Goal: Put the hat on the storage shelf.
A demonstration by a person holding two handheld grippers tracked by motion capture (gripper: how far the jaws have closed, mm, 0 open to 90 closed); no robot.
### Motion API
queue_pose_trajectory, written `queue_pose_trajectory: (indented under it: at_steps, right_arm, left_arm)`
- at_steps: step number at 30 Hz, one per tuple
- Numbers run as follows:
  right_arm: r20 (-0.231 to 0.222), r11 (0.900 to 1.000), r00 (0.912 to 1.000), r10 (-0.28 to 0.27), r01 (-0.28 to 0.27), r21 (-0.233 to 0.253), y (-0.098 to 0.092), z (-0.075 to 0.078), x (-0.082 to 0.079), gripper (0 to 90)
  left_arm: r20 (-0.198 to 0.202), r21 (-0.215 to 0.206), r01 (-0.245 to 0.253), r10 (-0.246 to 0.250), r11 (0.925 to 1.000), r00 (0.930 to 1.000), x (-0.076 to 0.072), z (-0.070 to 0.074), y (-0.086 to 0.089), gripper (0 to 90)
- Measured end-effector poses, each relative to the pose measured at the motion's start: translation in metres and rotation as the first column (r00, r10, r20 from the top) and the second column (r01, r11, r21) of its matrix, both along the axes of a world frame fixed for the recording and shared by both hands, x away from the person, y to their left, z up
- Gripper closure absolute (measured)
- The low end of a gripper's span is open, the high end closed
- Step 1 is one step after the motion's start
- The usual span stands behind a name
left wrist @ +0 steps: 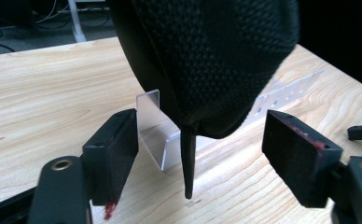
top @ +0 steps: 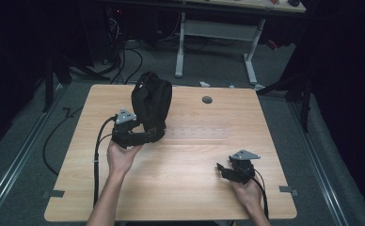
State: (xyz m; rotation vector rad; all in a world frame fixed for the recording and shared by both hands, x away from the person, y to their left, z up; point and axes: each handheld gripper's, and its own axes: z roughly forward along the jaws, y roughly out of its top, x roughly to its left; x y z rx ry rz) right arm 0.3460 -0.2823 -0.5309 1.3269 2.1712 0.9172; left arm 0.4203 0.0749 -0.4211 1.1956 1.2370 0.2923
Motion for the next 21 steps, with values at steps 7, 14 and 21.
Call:
queue_pose_trajectory:
  at_steps: [7,14,21]
  right_arm:
    - [0.000,1.000,1.0000,0.000,0.000,0.001,0.000,0.000,0.000,36.8]
    - [-0.003,1.000,1.0000,-0.003,0.003,0.003,0.000,0.000,0.000,36.8]
    - [-0.003,1.000,1.0000,-0.003,0.003,0.003,0.000,0.000,0.000,36.8]
  left_arm:
    - [0.013,-0.011,0.010,-0.010,0.9999,0.9999,-0.009,0.003,0.007,25.9]
    - [0.020,-0.036,0.011,-0.011,0.9993,0.9998,-0.024,-0.001,0.020,26.3]
    - [0.005,-0.028,0.030,-0.029,0.9992,0.9996,-0.038,-0.019,0.026,26.4]
